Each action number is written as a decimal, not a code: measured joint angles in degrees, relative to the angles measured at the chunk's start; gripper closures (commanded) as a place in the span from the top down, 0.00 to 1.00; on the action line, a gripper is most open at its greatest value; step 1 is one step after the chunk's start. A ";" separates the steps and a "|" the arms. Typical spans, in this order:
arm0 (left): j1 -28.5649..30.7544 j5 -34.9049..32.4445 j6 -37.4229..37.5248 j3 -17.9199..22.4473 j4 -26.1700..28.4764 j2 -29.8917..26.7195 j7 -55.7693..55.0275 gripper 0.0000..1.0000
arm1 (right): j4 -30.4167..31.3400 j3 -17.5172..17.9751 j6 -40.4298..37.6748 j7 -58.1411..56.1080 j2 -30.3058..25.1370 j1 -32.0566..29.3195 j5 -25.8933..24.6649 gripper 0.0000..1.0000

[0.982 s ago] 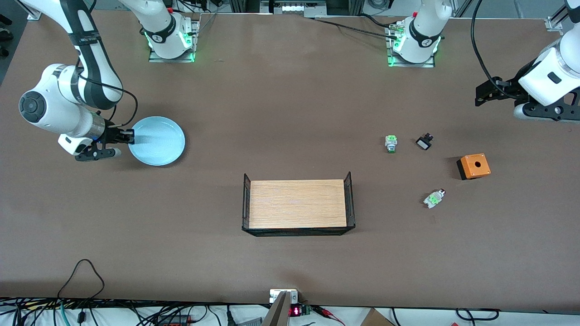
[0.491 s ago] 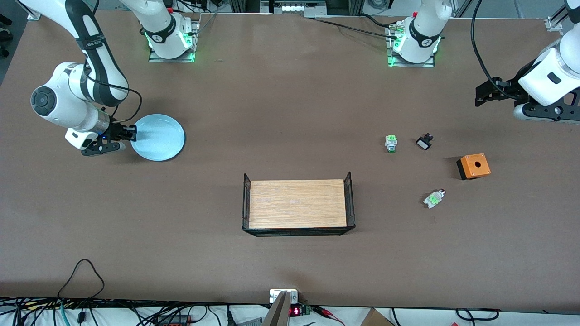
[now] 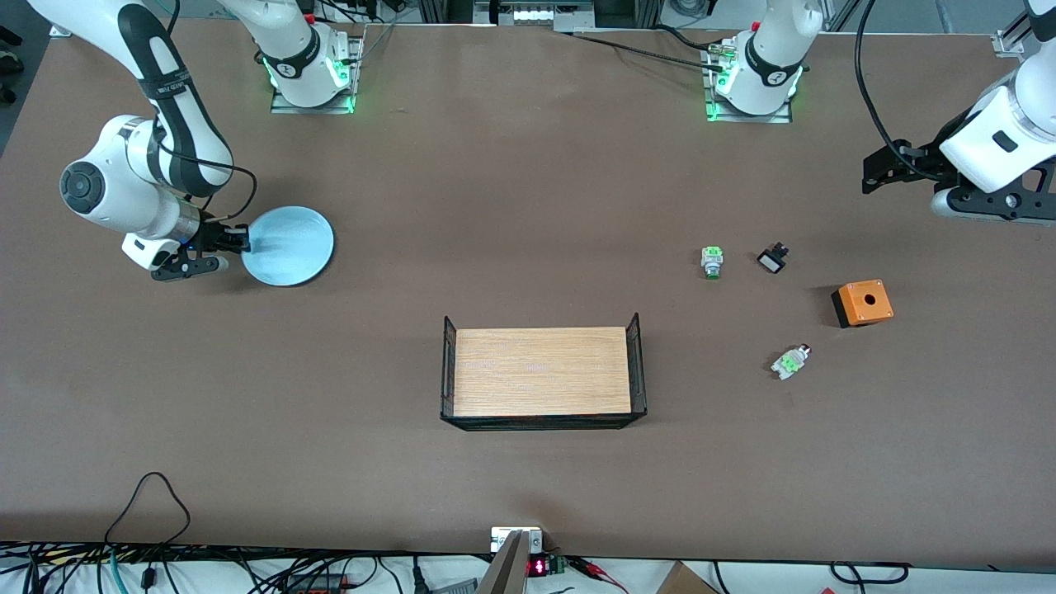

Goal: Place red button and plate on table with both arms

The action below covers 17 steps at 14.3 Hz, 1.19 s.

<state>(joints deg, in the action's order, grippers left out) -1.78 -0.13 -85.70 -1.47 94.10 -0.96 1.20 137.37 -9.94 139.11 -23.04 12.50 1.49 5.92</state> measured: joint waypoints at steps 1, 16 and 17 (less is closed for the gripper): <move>0.01 0.00 0.00 0.00 -0.63 0.35 0.00 1.00 | -0.03 0.14 -0.64 0.06 -0.08 0.00 0.00 1.00; -0.01 0.00 0.39 -0.85 -6.89 5.23 0.00 1.00 | -23.74 1.25 -28.88 14.56 -4.83 3.14 0.01 1.00; -0.03 0.00 0.40 -0.85 -6.90 5.23 0.00 1.00 | -25.30 1.30 -30.60 16.07 -4.84 3.69 0.01 1.00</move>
<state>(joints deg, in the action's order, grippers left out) -1.81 -0.13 -85.30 -2.31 87.21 4.27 1.20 112.06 -8.64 108.51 -6.97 7.67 5.18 5.93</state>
